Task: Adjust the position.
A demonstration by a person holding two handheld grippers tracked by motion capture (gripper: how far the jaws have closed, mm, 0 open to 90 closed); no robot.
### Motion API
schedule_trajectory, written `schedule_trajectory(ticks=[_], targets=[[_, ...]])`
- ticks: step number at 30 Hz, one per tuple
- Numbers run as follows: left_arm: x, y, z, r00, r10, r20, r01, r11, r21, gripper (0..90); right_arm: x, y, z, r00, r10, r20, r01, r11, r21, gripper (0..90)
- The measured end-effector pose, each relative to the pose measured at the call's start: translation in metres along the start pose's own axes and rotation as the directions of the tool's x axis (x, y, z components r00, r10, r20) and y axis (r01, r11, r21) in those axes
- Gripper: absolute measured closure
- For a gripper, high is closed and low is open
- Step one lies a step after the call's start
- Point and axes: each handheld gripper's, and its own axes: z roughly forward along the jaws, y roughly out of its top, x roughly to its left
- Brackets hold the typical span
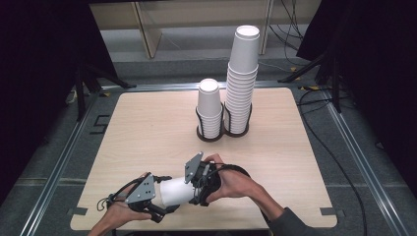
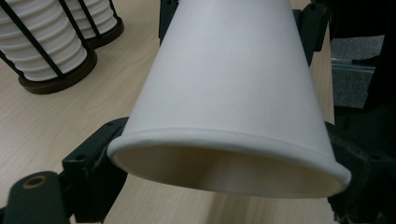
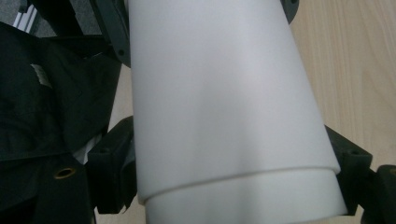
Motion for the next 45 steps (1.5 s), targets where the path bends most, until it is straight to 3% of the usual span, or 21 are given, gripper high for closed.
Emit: schedule_trajectory(ticks=[4,7,15,16,17,19,21,22,23,25,26,27,30,32,33,34,35,37,38,43,45], targets=[[0.003,-0.002,0.000,0.9979,-0.064,0.015,0.065,0.9955,-0.070,7.5,-0.001,-0.002,-0.001,0.9989,0.035,-0.033,-0.035,0.9992,-0.016,23.9],[0.005,-0.002,-0.001,0.9930,-0.113,0.034,0.117,0.9834,-0.139,5.6,-0.004,-0.003,-0.003,0.9977,0.040,-0.054,-0.043,0.9975,-0.056,24.4],[0.008,-0.002,-0.006,0.9865,-0.159,0.039,0.164,0.9671,-0.195,5.5,-0.006,-0.007,-0.011,0.9927,0.088,-0.082,-0.095,0.9914,-0.090,24.9],[0.010,-0.003,-0.007,0.9891,-0.144,0.030,0.147,0.9715,-0.186,5.7,-0.007,-0.008,-0.011,0.9916,0.097,-0.085,-0.105,0.9899,-0.095,25.0],[0.009,-0.003,-0.006,0.9847,-0.168,0.048,0.174,0.9594,-0.222,5.7,-0.008,-0.009,-0.012,0.9916,0.098,-0.084,-0.106,0.9892,-0.101,25.0],[0.010,-0.003,-0.008,0.9827,-0.180,0.043,0.185,0.9571,-0.223,5.8,-0.010,-0.011,-0.013,0.9897,0.107,-0.095,-0.118,0.9861,-0.117,25.1],[0.011,-0.003,-0.008,0.9772,-0.207,0.050,0.212,0.9426,-0.258,5.7,-0.012,-0.012,-0.015,0.9892,0.112,-0.095,-0.124,0.9829,-0.136,25.1],[0.011,-0.003,-0.008,0.9754,-0.214,0.052,0.220,0.9389,-0.264,5.8,-0.013,-0.013,-0.017,0.9878,0.121,-0.099,-0.134,0.9799,-0.148,25.1],[0.012,-0.003,-0.010,0.9766,-0.211,0.040,0.214,0.9428,-0.255,5.8,-0.014,-0.014,-0.018,0.9865,0.124,-0.107,-0.140,0.9775,-0.158,25.1],[0.013,-0.003,-0.010,0.9700,-0.237,0.055,0.242,0.9246,-0.294,6.0,-0.014,-0.016,-0.021,0.9801,0.149,-0.131,-0.171,0.9685,-0.181,25.1],[0.014,-0.003,-0.012,0.9695,-0.242,0.042,0.243,0.9296,-0.277,6.3,-0.015,-0.017,-0.023,0.9787,0.158,-0.131,-0.181,0.9650,-0.190,25.2],[0.014,-0.003,-0.012,0.9681,-0.247,0.041,0.249,0.9281,-0.277,7.0,-0.017,-0.018,-0.024,0.9802,0.158,-0.120,-0.180,0.9630,-0.201,25.2],[0.014,-0.004,-0.010,0.9640,-0.260,0.057,0.264,0.9138,-0.309,9.7,-0.017,-0.022,-0.031,0.9675,0.208,-0.143,-0.237,0.9447,-0.226,25.2],[0.013,-0.003,-0.011,0.9609,-0.272,0.049,0.274,0.9141,-0.298,13.8,-0.022,-0.024,-0.033,0.9768,0.170,-0.130,-0.201,0.9401,-0.276,25.2],[0.014,-0.003,-0.012,0.9607,-0.273,0.049,0.275,0.9123,-0.303,13.9,-0.020,-0.025,-0.035,0.9669,0.209,-0.147,-0.242,0.9324,-0.269,25.2],[0.013,-0.003,-0.011,0.9591,-0.279,0.048,0.280,0.9080,-0.312,13.9,-0.022,-0.025,-0.035,0.9752,0.174,-0.137,-0.208,0.9320,-0.297,25.2],[0.013,-0.003,-0.011,0.9580,-0.283,0.046,0.283,0.9048,-0.318,13.1,-0.023,-0.025,-0.035,0.9755,0.171,-0.138,-0.207,0.9286,-0.308,25.2],[0.013,-0.002,-0.009,0.9530,-0.295,0.069,0.300,0.8843,-0.358,11.7,-0.023,-0.025,-0.035,0.9766,0.163,-0.141,-0.201,0.9239,-0.326,25.2],[0.013,-0.002,-0.012,0.9540,-0.295,0.055,0.296,0.8936,-0.338,11.1,-0.023,-0.025,-0.035,0.9762,0.161,-0.146,-0.201,0.9223,-0.330,25.1],[0.010,0.001,-0.011,0.9550,-0.291,0.057,0.291,0.8847,-0.364,7.3,-0.020,-0.024,-0.033,0.9691,0.175,-0.174,-0.224,0.9178,-0.328,25.2],[0.009,0.002,-0.011,0.9573,-0.284,0.052,0.283,0.8860,-0.367,6.1,-0.021,-0.023,-0.031,0.9757,0.144,-0.166,-0.194,0.9187,-0.344,25.2]])
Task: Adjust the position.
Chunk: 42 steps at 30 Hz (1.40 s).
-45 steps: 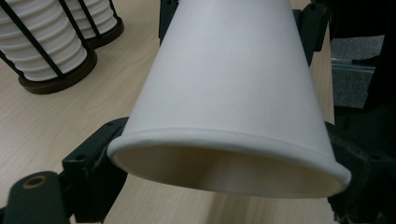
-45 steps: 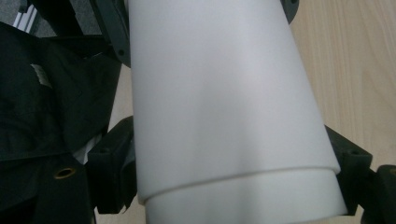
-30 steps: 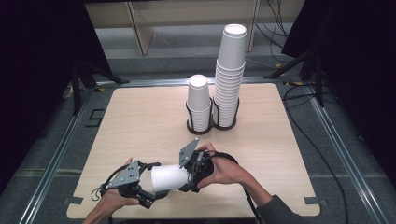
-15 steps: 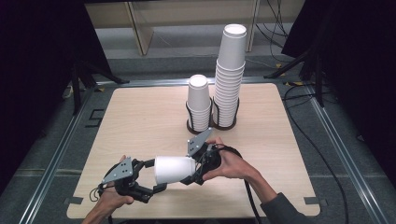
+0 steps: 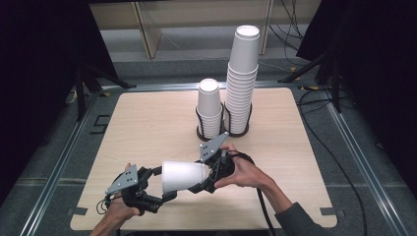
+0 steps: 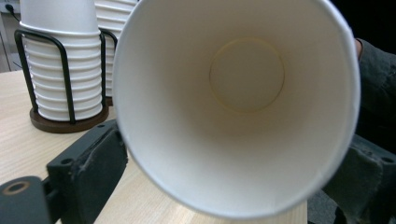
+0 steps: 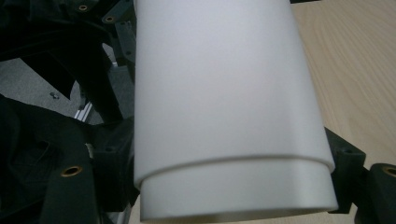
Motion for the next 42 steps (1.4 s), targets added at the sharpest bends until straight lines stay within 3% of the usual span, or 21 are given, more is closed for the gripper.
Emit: schedule_trajectory(ticks=[13,16,17,22,24,27,28,30,33,34,35,36,38,39,42], targets=[[-0.003,0.001,0.000,0.9998,0.020,0.009,-0.020,0.9991,-0.039,3.0,0.002,-0.001,0.009,0.9989,-0.001,-0.046,0.001,1.0000,0.002,25.2],[-0.002,0.001,-0.001,0.9995,0.025,0.019,-0.024,0.9993,-0.030,4.7,0.001,-0.002,0.010,0.9990,-0.006,-0.044,0.007,1.0000,0.006,25.2],[-0.001,0.001,-0.001,0.9994,0.027,0.021,-0.027,0.9993,-0.028,5.2,0.002,-0.003,0.009,0.9988,0.022,-0.044,-0.021,0.9996,0.019,25.2],[0.000,0.001,-0.002,0.9988,0.034,0.034,-0.033,0.9990,-0.029,8.1,-0.001,-0.005,0.011,0.9988,-0.005,-0.049,0.006,1.0000,0.004,25.4],[0.000,0.002,-0.002,0.9986,0.037,0.037,-0.036,0.9989,-0.032,9.8,-0.002,-0.006,0.011,0.9981,0.008,-0.060,-0.007,0.9999,0.013,25.5],[-0.001,0.003,-0.002,0.9979,0.051,0.040,-0.050,0.9982,-0.034,11.9,-0.002,-0.007,0.012,0.9979,0.006,-0.065,-0.005,0.9998,0.018,25.0],[-0.002,0.003,-0.003,0.9977,0.057,0.038,-0.056,0.9982,-0.023,12.5,-0.001,-0.007,0.011,0.9980,0.027,-0.057,-0.025,0.9993,0.026,24.7],[-0.003,0.003,-0.002,0.9964,0.076,0.038,-0.076,0.9970,-0.017,13.5,-0.003,-0.008,0.013,0.9983,0.008,-0.057,-0.006,0.9993,0.036,23.8],[-0.003,0.004,-0.002,0.9952,0.096,0.016,-0.097,0.9948,0.031,14.4,-0.002,-0.008,0.013,1.0000,0.003,-0.009,-0.003,0.9965,0.083,19.6],[-0.003,0.003,0.000,0.9952,0.096,0.017,-0.096,0.9950,0.025,14.4,-0.001,-0.007,0.012,0.9999,-0.005,0.015,0.003,0.9950,0.100,18.4],[-0.003,0.003,-0.001,0.9953,0.097,0.009,-0.097,0.9942,0.046,14.4,0.001,-0.007,0.010,0.9994,0.010,0.034,-0.014,0.9927,0.120,17.9],[-0.002,0.002,0.000,0.9942,0.107,0.008,-0.107,0.9927,0.055,14.4,0.001,-0.005,0.010,0.9987,-0.024,0.046,0.017,0.9911,0.132,17.8],[-0.003,0.002,0.001,0.9931,0.117,0.000,-0.117,0.9898,0.082,14.5,0.005,-0.002,0.007,0.9958,-0.028,0.087,0.013,0.9866,0.162,17.6],[-0.003,0.001,0.002,0.9936,0.113,-0.003,-0.112,0.9902,0.082,14.4,0.003,0.000,0.007,0.9910,-0.088,0.101,0.069,0.9824,0.173,17.6],[-0.004,0.002,0.002,0.9917,0.128,-0.009,-0.126,0.9849,0.118,14.4,0.011,0.005,0.009,0.9866,-0.115,0.116,0.090,0.9747,0.205,17.5]])
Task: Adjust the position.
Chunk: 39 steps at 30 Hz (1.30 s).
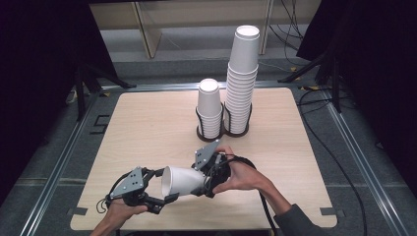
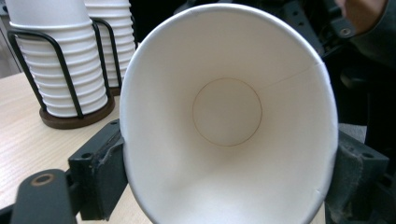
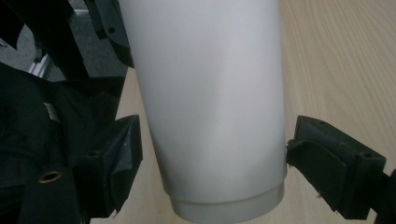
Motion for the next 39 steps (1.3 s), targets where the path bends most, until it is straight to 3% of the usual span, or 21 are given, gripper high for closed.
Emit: schedule_trajectory(ticks=[1,3,10,14,17,20,27,31,32,33,35,36,38,39], targets=[[0.000,0.000,0.001,1.0000,0.003,0.003,-0.003,1.0000,-0.005,14.4,0.002,0.001,0.000,0.9999,0.007,0.008,-0.007,0.9999,0.013,17.5],[-0.002,0.001,0.001,0.9999,0.013,-0.007,-0.013,0.9997,0.020,14.3,0.003,0.004,0.005,0.9988,-0.044,0.020,0.044,0.9988,0.021,17.4],[-0.004,0.000,0.003,0.9991,0.043,-0.008,-0.042,0.9961,0.078,14.2,0.010,0.011,0.013,0.9961,-0.085,0.025,0.084,0.9946,0.062,17.5],[-0.006,0.000,0.006,0.9987,0.051,-0.003,-0.051,0.9960,0.074,14.1,0.012,0.015,0.017,0.9950,-0.097,0.027,0.094,0.9928,0.074,17.1],[-0.007,0.000,0.006,0.9986,0.053,0.002,-0.053,0.9962,0.068,14.1,0.013,0.018,0.021,0.9906,-0.134,0.026,0.132,0.9878,0.083,16.7],[-0.007,0.001,0.005,0.9985,0.054,0.003,-0.054,0.9955,0.078,14.1,0.014,0.018,0.026,0.9945,-0.104,0.010,0.103,0.9906,0.090,16.8],[-0.008,0.003,0.004,0.9978,0.065,0.008,-0.066,0.9959,0.062,14.1,0.011,0.020,0.033,0.9913,-0.132,0.008,0.131,0.9885,0.076,16.9],[-0.008,0.003,0.004,0.9974,0.071,0.015,-0.072,0.9956,0.061,14.0,0.011,0.019,0.036,0.9938,-0.110,-0.018,0.111,0.9916,0.067,19.6],[-0.008,0.002,0.005,0.9979,0.063,0.018,-0.063,0.9972,0.039,13.8,0.011,0.019,0.036,0.9937,-0.111,-0.019,0.112,0.9916,0.065,19.8],[-0.008,0.003,0.004,0.9983,0.056,0.018,-0.057,0.9970,0.052,13.5,0.011,0.018,0.036,0.9946,-0.102,-0.015,0.103,0.9925,0.066,20.0],[-0.006,0.002,0.004,0.9994,0.025,0.022,-0.026,0.9992,0.031,11.4,0.009,0.018,0.035,0.9913,-0.132,-0.008,0.132,0.9902,0.045,19.9],[-0.005,0.000,0.004,0.9998,0.006,0.020,-0.006,1.0000,0.005,10.1,0.009,0.017,0.035,0.9947,-0.100,-0.025,0.101,0.9939,0.043,19.9],[-0.003,-0.001,0.003,0.9999,-0.013,0.003,0.013,0.9997,-0.022,7.0,0.007,0.017,0.033,0.9959,-0.087,-0.026,0.087,0.9961,0.012,19.9],[-0.003,-0.002,0.004,0.9994,-0.036,-0.004,0.035,0.9977,-0.057,4.3,0.007,0.016,0.031,0.9974,-0.068,-0.024,0.068,0.9977,0.002,20.0]])
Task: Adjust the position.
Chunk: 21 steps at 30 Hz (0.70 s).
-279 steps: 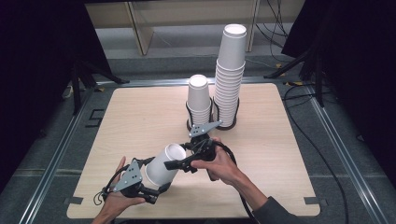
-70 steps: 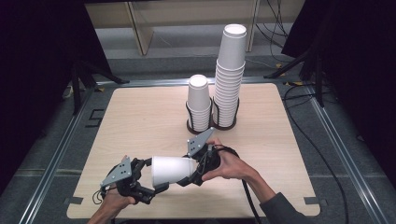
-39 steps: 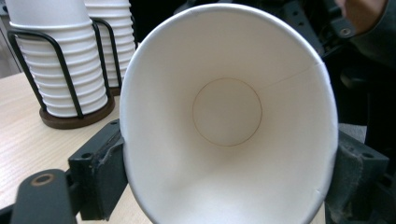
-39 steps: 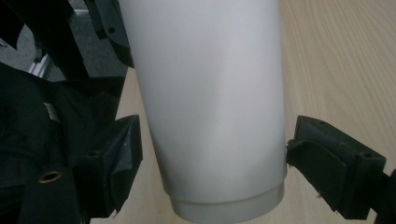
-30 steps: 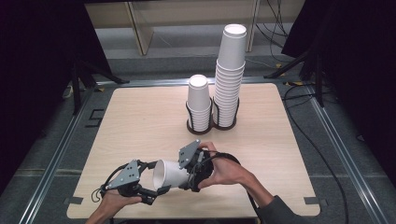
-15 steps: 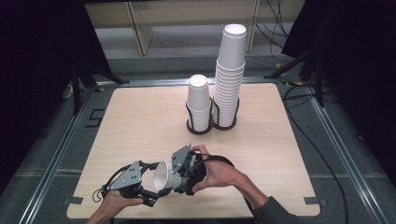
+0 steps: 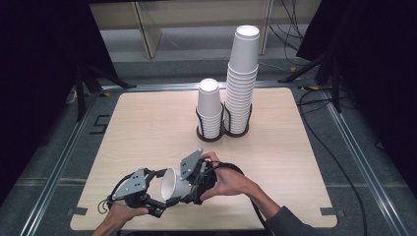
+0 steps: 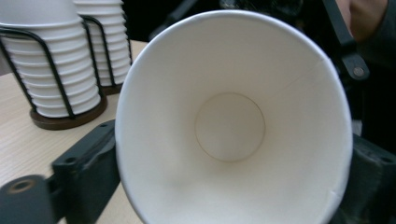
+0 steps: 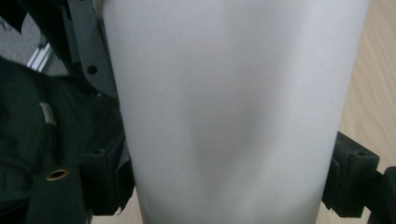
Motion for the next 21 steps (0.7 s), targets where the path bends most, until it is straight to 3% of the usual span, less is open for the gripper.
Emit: schedule_trajectory(ticks=[5,6,9,10,14,16,21], targets=[[0.003,0.001,-0.004,0.9988,-0.045,-0.018,0.045,0.9987,-0.026,8.6,-0.007,-0.006,-0.005,0.9988,0.049,0.003,-0.049,0.9956,-0.080,20.5],[0.003,0.001,-0.004,0.9983,-0.054,-0.024,0.053,0.9980,-0.036,8.7,-0.007,-0.007,-0.006,0.9968,0.077,-0.021,-0.079,0.9912,-0.106,20.5],[0.005,0.001,-0.006,0.9968,-0.077,-0.024,0.075,0.9954,-0.060,9.4,-0.009,-0.010,-0.008,0.9955,0.094,-0.011,-0.095,0.9859,-0.138,20.4],[0.005,0.001,-0.005,0.9950,-0.096,-0.028,0.093,0.9928,-0.076,9.5,-0.010,-0.011,-0.008,0.9950,0.100,-0.007,-0.100,0.9849,-0.142,20.3],[0.005,0.001,-0.006,0.9944,-0.098,-0.037,0.094,0.9909,-0.096,9.9,-0.011,-0.012,-0.010,0.9923,0.124,-0.007,-0.123,0.9777,-0.170,20.2],[0.005,0.002,-0.005,0.9919,-0.122,-0.036,0.117,0.9870,-0.110,9.4,-0.011,-0.012,-0.009,0.9911,0.133,-0.009,-0.133,0.9740,-0.184,20.2],[0.005,0.002,-0.004,0.9917,-0.121,-0.045,0.115,0.9872,-0.110,7.8,-0.011,-0.012,-0.005,0.9900,0.141,-0.015,-0.141,0.9697,-0.200,20.1]])
